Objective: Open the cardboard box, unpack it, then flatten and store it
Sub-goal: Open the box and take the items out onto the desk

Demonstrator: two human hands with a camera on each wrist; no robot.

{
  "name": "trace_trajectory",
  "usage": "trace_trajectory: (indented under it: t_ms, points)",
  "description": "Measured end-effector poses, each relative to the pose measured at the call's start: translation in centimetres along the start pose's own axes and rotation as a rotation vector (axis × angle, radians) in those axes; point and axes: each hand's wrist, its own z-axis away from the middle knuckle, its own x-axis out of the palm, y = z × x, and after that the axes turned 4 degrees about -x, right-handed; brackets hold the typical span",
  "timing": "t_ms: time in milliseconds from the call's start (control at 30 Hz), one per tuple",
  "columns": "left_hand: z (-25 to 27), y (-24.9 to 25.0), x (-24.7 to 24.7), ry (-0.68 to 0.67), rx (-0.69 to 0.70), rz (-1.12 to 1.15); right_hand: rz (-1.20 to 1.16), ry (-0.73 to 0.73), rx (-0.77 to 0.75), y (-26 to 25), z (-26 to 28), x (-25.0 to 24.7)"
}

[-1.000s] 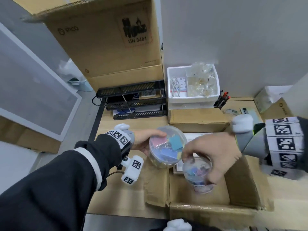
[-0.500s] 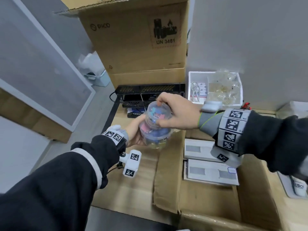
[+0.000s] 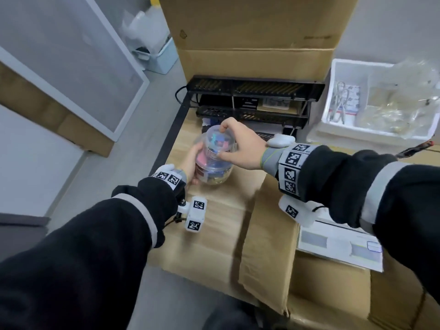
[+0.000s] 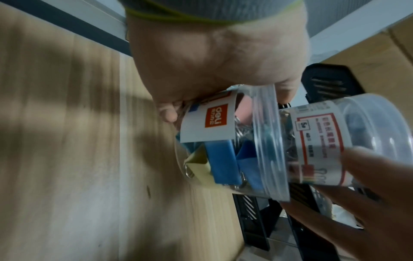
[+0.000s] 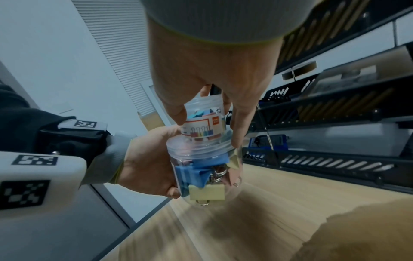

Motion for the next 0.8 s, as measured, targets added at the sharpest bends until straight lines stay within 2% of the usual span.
trace_trajectory:
  t_ms: [300,467,667,800]
  points:
    - [-4.5,0.7,1.0,-0.051,-0.101,0.116,-0.038,0.078,0.051,4.3,-4.3,3.3]
    - [-8.0,-0.9,1.2,-0.005,-0.168,0.171,-0.002,0.064,0.061,5.4,-5.2,5.2]
    - [-8.9,0.1,0.7,0.017,-0.154,0.283,0.029,0.099,0.001,5.3,-6.5,6.7]
    - [-9.3,1.3,0.5,0.127,-0.097,0.322,-0.031,0.133,0.006,5.3,-8.0,6.7]
